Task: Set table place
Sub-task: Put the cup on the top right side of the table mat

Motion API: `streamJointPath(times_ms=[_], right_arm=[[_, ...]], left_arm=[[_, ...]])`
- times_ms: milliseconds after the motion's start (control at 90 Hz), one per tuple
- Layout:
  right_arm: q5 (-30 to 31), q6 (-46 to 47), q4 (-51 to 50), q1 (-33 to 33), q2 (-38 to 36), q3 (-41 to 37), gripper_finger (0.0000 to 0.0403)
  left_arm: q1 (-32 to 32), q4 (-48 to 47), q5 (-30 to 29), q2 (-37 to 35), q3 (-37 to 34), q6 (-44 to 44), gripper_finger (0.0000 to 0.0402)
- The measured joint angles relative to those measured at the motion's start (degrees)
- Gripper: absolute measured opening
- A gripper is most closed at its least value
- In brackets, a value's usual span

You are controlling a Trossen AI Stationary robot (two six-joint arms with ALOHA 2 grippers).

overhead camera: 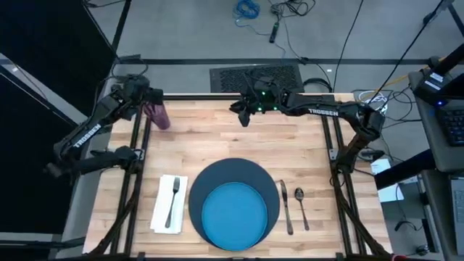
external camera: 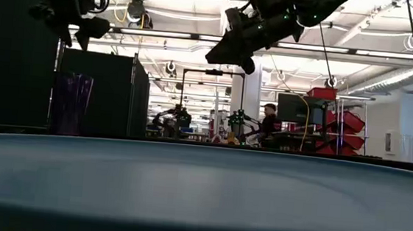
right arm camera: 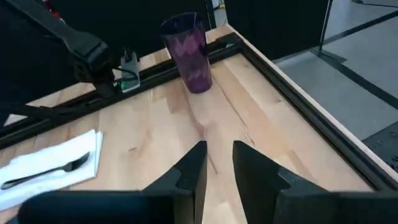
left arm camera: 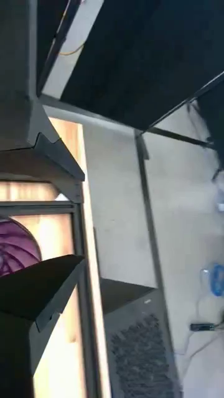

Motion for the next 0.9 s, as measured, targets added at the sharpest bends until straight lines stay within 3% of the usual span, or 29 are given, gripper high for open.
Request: streamJointPath(times_ms=[200, 389, 600, 900], right_arm=[[-2.77, -0.65, -0.55, 0.15, 0.52, -0.01, 0.0064], [-2.79, -1.45, -0.98, 0.46, 0.52, -0.01, 0.0064], [-2.79, -1.78, -1.61, 0.45, 0.52, -0.01, 0.0064], [-2.77, -4.36, -5.12, 1.51, 0.52, -0.05, 0.0064]], left_arm=[[0.91, -13.23, 5.89, 5.31, 7.3, -5.65, 0.019], [0.92, -22.18, 14.17, 8.76, 7.64, -7.86, 0.019], [1.5, -24.45, 11.82, 13.92, 7.24, -8.98, 0.019], [3.11, -24.49, 9.49, 15.66, 7.22, -8.97, 0.019]])
